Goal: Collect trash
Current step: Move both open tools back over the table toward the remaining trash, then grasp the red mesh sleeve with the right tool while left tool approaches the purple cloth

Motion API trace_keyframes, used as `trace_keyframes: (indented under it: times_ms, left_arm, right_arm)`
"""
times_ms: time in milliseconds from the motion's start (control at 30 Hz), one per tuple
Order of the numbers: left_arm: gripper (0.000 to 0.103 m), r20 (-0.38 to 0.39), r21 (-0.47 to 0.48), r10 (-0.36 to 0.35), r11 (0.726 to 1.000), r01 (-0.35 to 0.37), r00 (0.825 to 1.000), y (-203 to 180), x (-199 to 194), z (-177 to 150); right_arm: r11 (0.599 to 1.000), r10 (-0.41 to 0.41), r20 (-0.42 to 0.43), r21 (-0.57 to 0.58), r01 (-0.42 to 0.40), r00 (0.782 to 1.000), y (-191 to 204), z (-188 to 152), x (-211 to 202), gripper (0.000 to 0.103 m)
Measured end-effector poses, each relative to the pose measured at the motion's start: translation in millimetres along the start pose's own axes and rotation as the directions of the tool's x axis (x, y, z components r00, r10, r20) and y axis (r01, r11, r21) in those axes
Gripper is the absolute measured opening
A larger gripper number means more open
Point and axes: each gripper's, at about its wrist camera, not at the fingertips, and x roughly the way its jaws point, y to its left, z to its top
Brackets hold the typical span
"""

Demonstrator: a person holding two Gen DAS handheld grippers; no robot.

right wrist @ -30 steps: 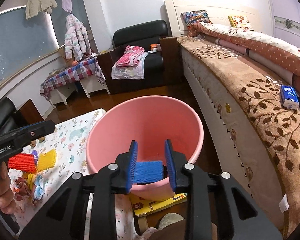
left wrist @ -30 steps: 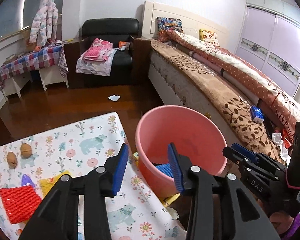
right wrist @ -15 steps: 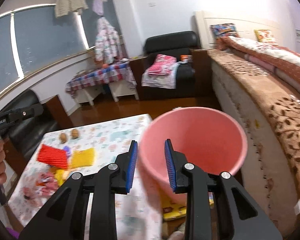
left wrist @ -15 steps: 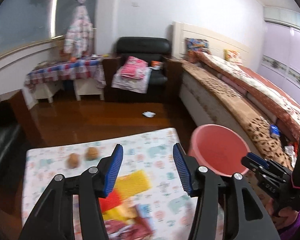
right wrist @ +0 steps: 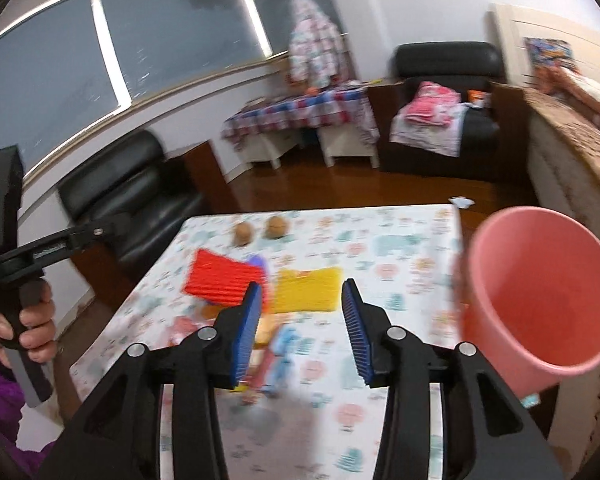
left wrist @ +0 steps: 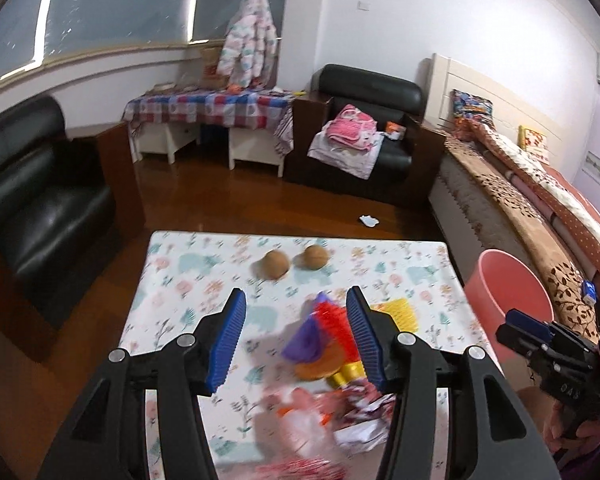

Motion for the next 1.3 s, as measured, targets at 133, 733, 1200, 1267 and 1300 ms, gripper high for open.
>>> trace_keyframes:
  times_ms: [133,733,1200,1267,1300]
  left_arm:
    - [0.052,-0.003,-0.04,0.008,0.999,-0.008,1.0,17.8,-1.2,-5.0]
    - [0.052,-0.061,-0.137,-0.004,0.991,-0.004,0.998,56.7,17.4,-31.3]
    - [0.052,-0.088,-0.1,-0.042,0.994,0.033,0.995,38.7,37.6,-37.7]
    - [0.052,-0.092,-0.095,-0.046,0.995,0.037,0.995,35.7,39.5,-37.8]
    - [0.052,-0.093,-0.093,-0.048,0.995,0.039,0.995,34.1,40.2,-37.9]
  right_arm:
    - [0.996,0.053,-0.065,-0.073,-0.058,0.996,37.6,1.8,26.5,0.048]
    - [0.979,0.003,-0.155,-0.2,-0.034,0.988,79.5,7.4,98.6,0.018]
    - [0.994,0.095,-0.05,-0.045,-0.098,0.994,47.6,29.1,51.3,0.01]
    - [0.994,0.107,-0.031,-0.012,-0.108,0.994,40.3,32.6,42.9,0.01]
    - [0.994,0.111,-0.025,0.001,-0.111,0.994,37.1,33.8,39.9,0.01]
